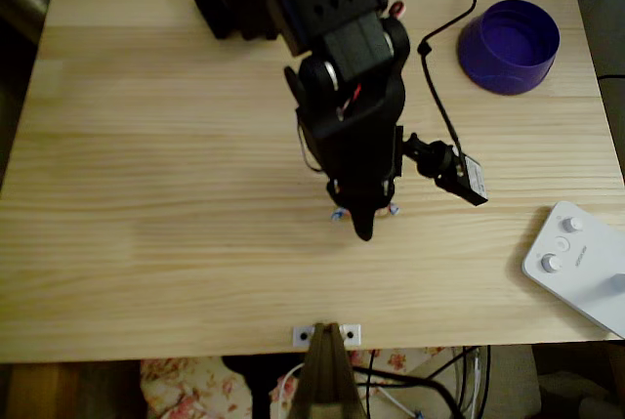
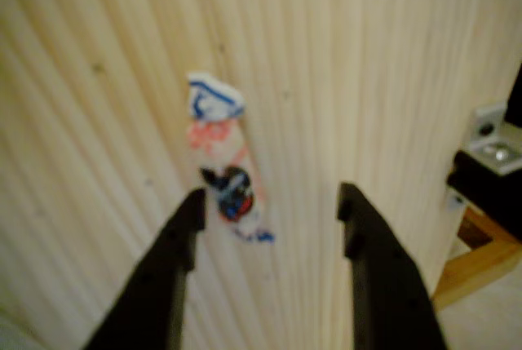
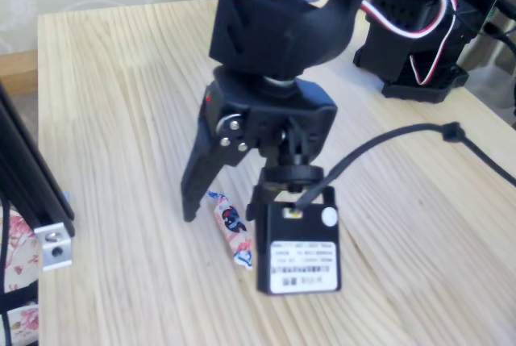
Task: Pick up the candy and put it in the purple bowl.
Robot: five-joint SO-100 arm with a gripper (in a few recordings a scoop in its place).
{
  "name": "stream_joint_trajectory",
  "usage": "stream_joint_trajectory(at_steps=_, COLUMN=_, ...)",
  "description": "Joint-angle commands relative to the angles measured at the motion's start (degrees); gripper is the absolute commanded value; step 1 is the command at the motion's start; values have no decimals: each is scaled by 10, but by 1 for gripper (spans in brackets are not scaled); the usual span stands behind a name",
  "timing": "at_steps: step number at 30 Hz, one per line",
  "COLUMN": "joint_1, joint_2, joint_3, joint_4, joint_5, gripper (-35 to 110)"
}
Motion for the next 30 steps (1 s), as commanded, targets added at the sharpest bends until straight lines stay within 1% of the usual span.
stream_joint_trajectory(at_steps=1, joint_1=1, joint_2=8, joint_3=-38, joint_4=-25, joint_5=-7, gripper=24)
stream_joint_trajectory(at_steps=6, joint_1=4, joint_2=-6, joint_3=-35, joint_4=-29, joint_5=-10, gripper=24)
stream_joint_trajectory(at_steps=14, joint_1=7, joint_2=-20, joint_3=-33, joint_4=-32, joint_5=-13, gripper=20)
stream_joint_trajectory(at_steps=19, joint_1=6, joint_2=-18, joint_3=-32, joint_4=-33, joint_5=-4, gripper=12)
stream_joint_trajectory(at_steps=30, joint_1=6, joint_2=4, joint_3=-16, joint_4=-27, joint_5=17, gripper=6)
